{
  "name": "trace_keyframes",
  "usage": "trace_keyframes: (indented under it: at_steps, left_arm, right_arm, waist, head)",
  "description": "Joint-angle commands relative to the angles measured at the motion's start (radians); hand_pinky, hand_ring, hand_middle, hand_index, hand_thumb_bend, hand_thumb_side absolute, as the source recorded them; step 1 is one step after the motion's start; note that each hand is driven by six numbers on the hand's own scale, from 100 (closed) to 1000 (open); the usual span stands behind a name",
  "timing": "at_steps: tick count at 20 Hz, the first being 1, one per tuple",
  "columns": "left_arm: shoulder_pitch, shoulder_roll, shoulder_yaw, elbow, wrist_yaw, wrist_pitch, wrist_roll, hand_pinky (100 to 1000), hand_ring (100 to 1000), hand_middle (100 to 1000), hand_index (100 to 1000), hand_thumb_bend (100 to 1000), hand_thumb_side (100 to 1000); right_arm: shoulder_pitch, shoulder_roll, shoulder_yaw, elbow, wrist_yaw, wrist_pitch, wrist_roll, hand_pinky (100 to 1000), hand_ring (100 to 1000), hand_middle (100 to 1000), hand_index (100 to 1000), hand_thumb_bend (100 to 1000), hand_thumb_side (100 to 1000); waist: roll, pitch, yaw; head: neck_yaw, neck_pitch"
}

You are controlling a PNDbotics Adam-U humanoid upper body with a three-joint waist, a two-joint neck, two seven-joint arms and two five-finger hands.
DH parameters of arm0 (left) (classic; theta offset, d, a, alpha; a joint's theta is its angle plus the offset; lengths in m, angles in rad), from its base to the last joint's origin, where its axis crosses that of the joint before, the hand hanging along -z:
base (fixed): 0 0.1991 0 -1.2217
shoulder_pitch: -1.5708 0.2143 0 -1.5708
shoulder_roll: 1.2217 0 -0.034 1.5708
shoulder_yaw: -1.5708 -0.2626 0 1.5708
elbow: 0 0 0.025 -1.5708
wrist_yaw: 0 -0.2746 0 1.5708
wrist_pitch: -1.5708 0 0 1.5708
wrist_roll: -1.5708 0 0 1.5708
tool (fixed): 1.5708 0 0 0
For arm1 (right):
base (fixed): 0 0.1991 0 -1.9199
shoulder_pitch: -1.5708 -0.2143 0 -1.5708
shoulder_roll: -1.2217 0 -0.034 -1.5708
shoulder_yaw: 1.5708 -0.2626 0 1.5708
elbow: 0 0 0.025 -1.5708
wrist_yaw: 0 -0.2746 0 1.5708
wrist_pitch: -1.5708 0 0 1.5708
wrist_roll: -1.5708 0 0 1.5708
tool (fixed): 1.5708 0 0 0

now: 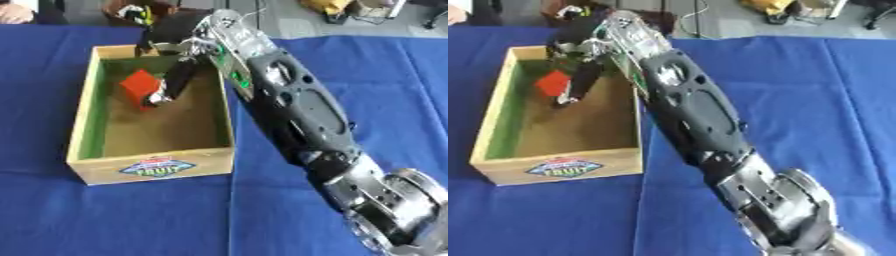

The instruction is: Pick up objects on the table and place them in the box.

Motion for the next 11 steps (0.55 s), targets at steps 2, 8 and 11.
trace_keyframes:
  at_steps: [2,8,11]
  left_arm:
    - [0.001,0.009,0.004,-0.018,0.002,0.000,0.006,625,778,764,780,100,982]
    - [0.005,0.007,0.013,-0.018,-0.001,-0.001,0.017,626,779,764,779,100,981]
    - [0.005,0.006,0.015,-0.018,-0.003,-0.001,0.021,626,779,764,779,100,981]
  right_arm:
    - [0.008,-0.081,-0.018,-0.159,-0.114,0.031,-0.023,767,840,802,912,249,793]
    - [0.117,-0.201,-0.064,-0.409,-0.362,0.181,-0.107,741,758,671,858,100,833]
    - [0.193,-0.253,-0.087,-0.544,-0.461,0.285,-0.173,725,729,633,812,100,805]
  waist:
    - [0.010,-0.032,-0.007]
    - [0.020,-0.030,-0.025]
    - [0.026,-0.027,-0.031]
  head:
    - [0.010,0.008]
    - [0.033,0.013]
    - [0.041,0.013]
